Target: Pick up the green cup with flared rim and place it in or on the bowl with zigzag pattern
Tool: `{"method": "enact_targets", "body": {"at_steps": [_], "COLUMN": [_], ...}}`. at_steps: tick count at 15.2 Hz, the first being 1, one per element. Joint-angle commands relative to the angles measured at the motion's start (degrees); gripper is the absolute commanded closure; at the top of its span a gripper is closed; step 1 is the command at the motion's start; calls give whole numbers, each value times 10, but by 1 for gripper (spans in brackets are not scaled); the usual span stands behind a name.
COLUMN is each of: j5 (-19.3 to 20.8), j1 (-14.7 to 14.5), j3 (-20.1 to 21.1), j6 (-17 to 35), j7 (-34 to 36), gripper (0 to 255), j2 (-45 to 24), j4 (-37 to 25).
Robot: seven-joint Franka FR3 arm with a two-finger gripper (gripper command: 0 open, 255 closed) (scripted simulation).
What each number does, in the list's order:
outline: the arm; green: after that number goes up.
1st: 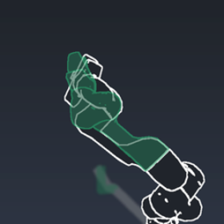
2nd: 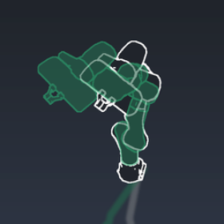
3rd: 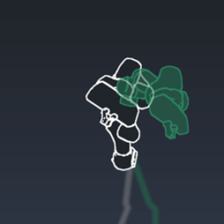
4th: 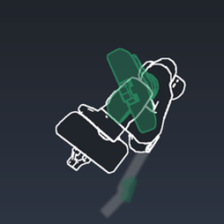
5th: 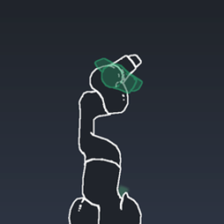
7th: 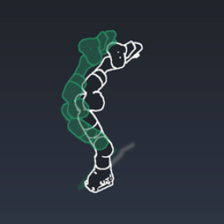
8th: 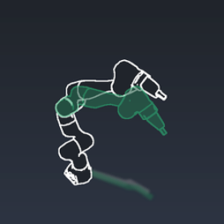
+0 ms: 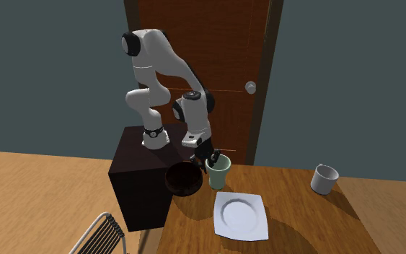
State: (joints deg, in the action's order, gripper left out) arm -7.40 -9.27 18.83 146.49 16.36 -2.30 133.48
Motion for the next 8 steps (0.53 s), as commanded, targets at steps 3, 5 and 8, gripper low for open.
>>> {"method": "enact_targets", "body": {"at_steps": [3, 5, 8], "j5": [0, 0, -5], "j1": [0, 0, 1], "j3": [0, 0, 0], "j6": [0, 0, -23], "j7": [0, 0, -2], "gripper": [255, 255, 255], "j2": [0, 0, 16], "j4": [0, 0, -7]}}
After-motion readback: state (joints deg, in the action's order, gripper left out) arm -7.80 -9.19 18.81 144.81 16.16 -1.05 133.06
